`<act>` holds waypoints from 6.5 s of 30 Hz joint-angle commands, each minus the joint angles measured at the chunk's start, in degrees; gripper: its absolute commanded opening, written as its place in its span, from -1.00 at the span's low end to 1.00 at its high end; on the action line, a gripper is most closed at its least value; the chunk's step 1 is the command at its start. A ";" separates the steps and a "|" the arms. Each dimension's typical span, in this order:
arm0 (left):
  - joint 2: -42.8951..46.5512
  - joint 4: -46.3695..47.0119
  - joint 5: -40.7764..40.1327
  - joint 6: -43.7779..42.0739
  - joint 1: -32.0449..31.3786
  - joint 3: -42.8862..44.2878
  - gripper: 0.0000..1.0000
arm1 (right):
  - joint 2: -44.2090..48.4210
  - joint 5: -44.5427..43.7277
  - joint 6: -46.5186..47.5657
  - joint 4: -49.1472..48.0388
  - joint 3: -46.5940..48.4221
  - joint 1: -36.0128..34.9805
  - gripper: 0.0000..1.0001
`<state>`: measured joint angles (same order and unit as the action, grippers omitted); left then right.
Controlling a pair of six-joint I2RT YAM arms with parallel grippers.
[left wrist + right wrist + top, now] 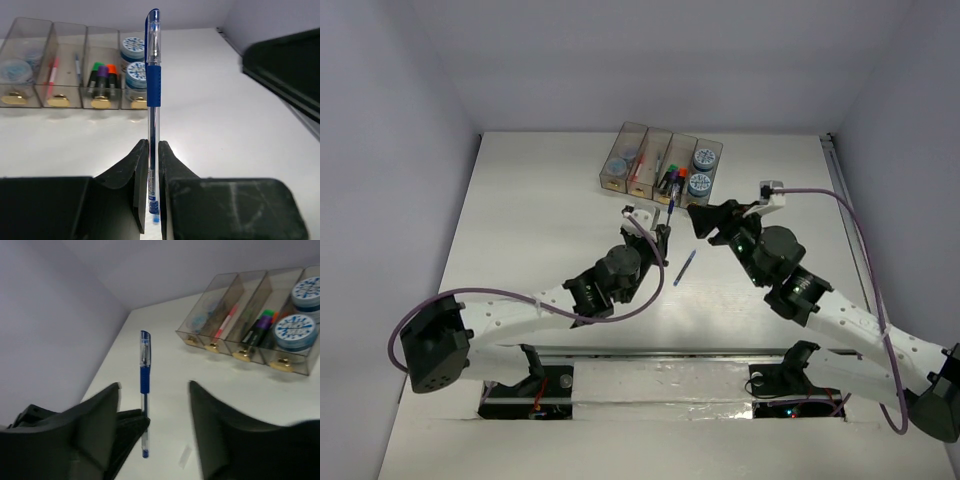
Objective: Sort the stationery into containers
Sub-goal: Place the pen in the storage box, then pick up the pen from the center of the board, then close the pen cap on the pen.
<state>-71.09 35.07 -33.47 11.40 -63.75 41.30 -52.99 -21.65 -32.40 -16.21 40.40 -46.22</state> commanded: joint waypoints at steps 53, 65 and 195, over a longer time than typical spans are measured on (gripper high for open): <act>-64.35 -24.61 20.38 -18.69 31.84 69.44 -1.00 | 14.32 -12.80 4.19 14.01 -8.50 0.69 -0.84; -57.76 -23.03 20.55 -18.08 31.84 67.07 -0.29 | 13.79 -12.10 3.93 14.54 -7.88 0.69 -0.84; 35.32 -45.00 8.69 9.96 10.40 4.76 -1.00 | -57.58 -2.08 -4.25 26.67 28.42 -12.14 -0.16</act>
<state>-36.21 -11.79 -25.06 21.93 -53.52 45.47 -109.89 -23.20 -35.81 8.62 67.42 -57.01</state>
